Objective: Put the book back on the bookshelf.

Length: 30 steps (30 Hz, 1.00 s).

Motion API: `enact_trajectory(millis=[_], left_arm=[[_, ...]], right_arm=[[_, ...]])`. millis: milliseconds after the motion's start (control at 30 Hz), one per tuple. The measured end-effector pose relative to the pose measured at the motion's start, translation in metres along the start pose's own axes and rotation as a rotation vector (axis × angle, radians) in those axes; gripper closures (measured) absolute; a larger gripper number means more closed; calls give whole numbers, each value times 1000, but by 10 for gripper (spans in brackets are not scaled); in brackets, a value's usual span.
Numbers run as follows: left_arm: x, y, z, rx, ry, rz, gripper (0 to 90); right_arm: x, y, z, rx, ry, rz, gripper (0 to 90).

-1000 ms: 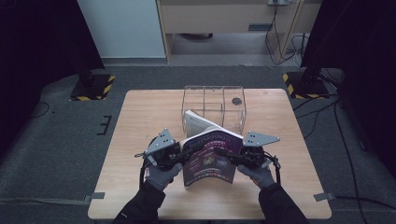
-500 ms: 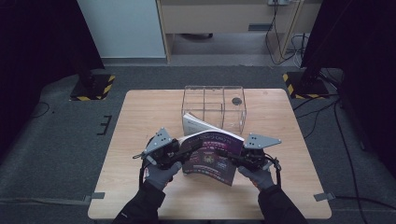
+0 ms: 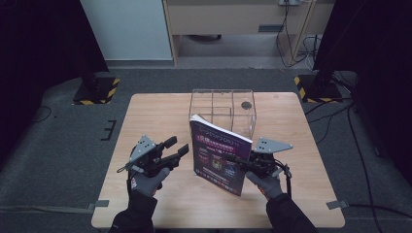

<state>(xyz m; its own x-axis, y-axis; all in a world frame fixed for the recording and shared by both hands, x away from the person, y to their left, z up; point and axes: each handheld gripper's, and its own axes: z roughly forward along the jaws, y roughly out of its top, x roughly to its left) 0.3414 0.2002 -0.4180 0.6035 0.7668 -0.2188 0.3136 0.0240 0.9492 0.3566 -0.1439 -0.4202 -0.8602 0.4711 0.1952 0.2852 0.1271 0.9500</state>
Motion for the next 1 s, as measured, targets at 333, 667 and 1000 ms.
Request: enact_trajectory(millis=[333,667,1000], left_arm=[[31,-30,11,162,159,-44,337],[57,-54,19,350,293,-69,333],[64,-59,22,398,320,-65,329]], right_arm=[[-2,15,-13,-28,-77,-1,828],[-8,25,-25,-67,-136,16,828],[-11,36,-32,-83,-203,15,829]])
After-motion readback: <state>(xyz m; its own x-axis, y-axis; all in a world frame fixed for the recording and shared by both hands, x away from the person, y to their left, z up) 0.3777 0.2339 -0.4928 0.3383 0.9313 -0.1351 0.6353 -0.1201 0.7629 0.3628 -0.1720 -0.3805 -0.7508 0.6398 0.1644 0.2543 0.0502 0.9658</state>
